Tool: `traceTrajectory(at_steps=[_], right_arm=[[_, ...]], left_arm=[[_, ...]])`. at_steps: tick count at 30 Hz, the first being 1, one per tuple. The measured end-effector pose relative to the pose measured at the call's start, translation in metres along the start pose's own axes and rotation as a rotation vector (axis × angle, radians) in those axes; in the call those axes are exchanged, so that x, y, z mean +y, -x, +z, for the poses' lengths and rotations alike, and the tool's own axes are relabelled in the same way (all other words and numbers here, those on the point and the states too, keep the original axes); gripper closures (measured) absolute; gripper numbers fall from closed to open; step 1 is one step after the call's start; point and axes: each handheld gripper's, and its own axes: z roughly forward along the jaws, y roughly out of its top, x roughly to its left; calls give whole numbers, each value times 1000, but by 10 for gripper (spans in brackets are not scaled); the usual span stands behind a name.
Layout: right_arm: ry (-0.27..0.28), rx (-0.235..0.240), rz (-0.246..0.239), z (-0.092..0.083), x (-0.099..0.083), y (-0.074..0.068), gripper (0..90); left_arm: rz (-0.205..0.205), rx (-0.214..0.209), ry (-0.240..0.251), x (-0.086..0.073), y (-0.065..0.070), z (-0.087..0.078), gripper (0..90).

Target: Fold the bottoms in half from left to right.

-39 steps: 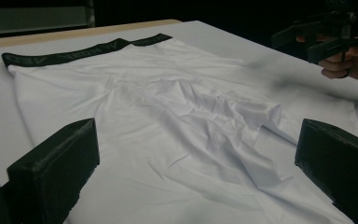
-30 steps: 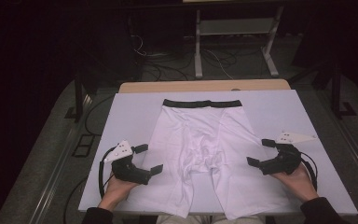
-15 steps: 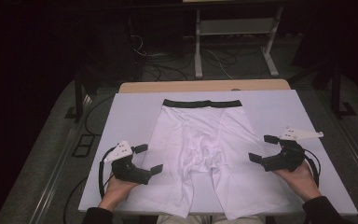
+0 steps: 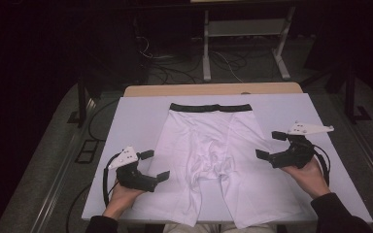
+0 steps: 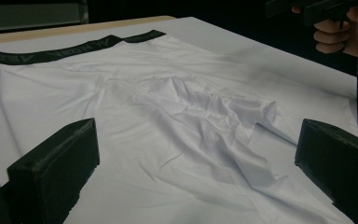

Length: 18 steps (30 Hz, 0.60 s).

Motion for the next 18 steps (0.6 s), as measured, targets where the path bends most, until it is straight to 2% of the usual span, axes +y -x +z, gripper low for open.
traceTrajectory(at_steps=[18], right_arm=[[-30, 21, -21, 19, 19, 2, 0]], left_arm=[[-14, 2, 4, 0, -1, -1, 0]])
